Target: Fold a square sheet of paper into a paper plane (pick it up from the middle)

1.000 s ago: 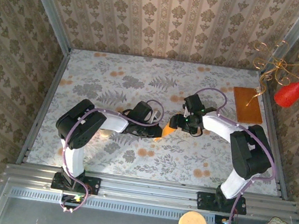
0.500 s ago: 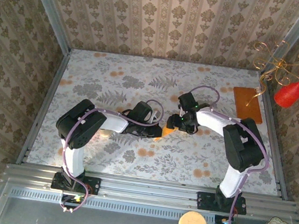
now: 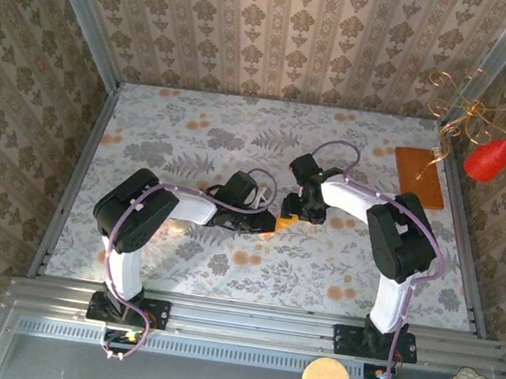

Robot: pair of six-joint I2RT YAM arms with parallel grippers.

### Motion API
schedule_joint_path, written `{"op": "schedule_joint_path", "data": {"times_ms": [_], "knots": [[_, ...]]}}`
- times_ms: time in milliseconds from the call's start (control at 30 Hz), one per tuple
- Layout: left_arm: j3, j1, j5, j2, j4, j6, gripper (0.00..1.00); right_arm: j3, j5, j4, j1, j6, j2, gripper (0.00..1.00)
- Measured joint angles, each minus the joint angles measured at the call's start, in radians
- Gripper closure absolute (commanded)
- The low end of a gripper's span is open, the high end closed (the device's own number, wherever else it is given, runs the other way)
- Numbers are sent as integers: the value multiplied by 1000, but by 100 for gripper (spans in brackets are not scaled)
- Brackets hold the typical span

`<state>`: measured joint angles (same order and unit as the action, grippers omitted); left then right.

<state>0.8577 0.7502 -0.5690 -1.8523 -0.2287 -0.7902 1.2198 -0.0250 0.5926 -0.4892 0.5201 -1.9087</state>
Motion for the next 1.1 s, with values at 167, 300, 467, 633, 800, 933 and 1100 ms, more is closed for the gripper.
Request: {"op": "schedule_joint_path", "data": {"times_ms": [167, 300, 467, 633, 800, 933, 1100], "knots": [[0, 0, 20, 50, 57, 6, 75, 3, 1, 3, 0, 4, -2, 33], [0, 0, 31, 79, 97, 21, 75, 3, 1, 3, 0, 6, -2, 33], [0, 0, 35, 80, 140, 33, 74, 3, 1, 3, 0, 7, -2, 33], [-1, 1, 36, 80, 166, 50, 79, 3, 1, 3, 0, 7, -2, 33], [0, 2, 51, 80, 186, 54, 85, 3, 3, 3, 0, 7, -3, 34], [0, 2, 64, 79, 196, 58, 87, 3, 3, 3, 0, 8, -3, 34], [0, 2, 72, 63, 197, 61, 87, 2, 4, 3, 0, 10, -3, 34]]}}
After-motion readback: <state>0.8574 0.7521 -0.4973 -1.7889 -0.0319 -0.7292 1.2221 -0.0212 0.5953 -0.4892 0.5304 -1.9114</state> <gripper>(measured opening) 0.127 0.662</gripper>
